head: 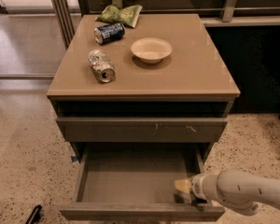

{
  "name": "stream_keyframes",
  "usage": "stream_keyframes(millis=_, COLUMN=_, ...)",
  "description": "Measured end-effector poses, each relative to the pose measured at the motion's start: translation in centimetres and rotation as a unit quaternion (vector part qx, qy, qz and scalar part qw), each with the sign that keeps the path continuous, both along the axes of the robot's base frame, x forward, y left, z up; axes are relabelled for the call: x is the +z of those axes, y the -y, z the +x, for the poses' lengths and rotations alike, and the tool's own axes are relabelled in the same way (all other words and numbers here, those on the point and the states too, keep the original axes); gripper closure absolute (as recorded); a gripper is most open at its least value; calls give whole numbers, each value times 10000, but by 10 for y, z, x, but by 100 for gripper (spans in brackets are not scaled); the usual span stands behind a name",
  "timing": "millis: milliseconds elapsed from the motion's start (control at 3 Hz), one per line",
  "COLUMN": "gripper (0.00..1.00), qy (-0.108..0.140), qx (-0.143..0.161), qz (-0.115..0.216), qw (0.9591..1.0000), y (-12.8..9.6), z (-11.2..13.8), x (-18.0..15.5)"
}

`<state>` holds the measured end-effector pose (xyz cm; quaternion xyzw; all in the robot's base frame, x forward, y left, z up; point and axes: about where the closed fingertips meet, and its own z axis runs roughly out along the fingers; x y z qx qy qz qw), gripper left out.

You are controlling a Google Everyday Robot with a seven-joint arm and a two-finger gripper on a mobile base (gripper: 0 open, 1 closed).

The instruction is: Open middle drawer

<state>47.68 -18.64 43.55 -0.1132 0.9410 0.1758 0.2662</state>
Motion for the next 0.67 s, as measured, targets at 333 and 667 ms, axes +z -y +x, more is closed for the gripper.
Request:
stream_keyframes(millis=333, gripper=0, qy=217, qx=286, qz=-79, qw=9993, y=-16, z=4, x=16)
stream_keyframes(millis=667, gripper=0, qy=217, qx=287, qz=-78, qw=9993, y=-16, z=4, x=16)
